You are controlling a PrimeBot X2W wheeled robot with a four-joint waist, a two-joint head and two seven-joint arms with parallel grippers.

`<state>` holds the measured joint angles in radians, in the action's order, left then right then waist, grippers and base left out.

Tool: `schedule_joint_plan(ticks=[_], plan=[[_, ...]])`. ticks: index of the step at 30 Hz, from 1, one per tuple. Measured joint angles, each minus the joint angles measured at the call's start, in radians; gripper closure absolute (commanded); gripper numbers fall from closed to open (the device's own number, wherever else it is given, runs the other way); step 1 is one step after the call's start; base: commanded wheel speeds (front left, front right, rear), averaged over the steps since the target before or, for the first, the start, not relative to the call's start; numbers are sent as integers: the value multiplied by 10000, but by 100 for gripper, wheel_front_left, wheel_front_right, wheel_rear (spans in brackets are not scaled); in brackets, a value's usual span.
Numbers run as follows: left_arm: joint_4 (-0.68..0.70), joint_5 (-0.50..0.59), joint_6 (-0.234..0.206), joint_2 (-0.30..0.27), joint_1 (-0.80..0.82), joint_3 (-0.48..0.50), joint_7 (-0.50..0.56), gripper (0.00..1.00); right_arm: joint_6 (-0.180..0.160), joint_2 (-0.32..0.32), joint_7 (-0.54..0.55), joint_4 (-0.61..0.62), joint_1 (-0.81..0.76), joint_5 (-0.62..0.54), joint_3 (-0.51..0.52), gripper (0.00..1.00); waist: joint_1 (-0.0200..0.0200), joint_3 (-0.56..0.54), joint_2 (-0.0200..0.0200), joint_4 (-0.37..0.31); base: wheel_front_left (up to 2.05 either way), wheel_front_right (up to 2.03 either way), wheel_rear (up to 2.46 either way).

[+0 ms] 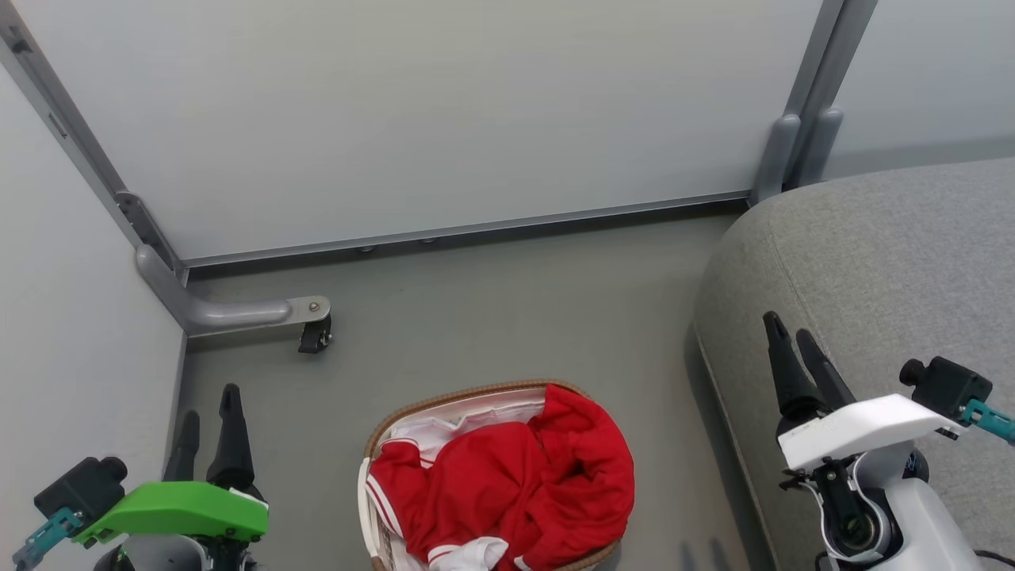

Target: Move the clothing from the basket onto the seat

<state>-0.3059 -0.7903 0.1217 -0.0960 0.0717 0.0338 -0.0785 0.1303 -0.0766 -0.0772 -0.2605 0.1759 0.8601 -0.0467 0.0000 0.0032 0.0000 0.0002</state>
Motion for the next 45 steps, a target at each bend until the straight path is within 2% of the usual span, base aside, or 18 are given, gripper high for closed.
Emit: schedule_joint_plan(ticks=[16,24,45], plan=[[-163,1942,-293,-35,69,-173,-464,0,0,56,-479,-142,66,-2291,-278,0,0,-14,0,17,0,0,0],[-186,2763,-337,113,-217,-182,-683,0,0,113,-667,-119,-326,-3419,-267,0,0,-57,0,0,0,0,0],[-228,4847,-320,201,-560,-261,-1179,0,2,205,-1175,-211,-481,-5526,-456,0,0,-51,0,-17,0,0,0]])
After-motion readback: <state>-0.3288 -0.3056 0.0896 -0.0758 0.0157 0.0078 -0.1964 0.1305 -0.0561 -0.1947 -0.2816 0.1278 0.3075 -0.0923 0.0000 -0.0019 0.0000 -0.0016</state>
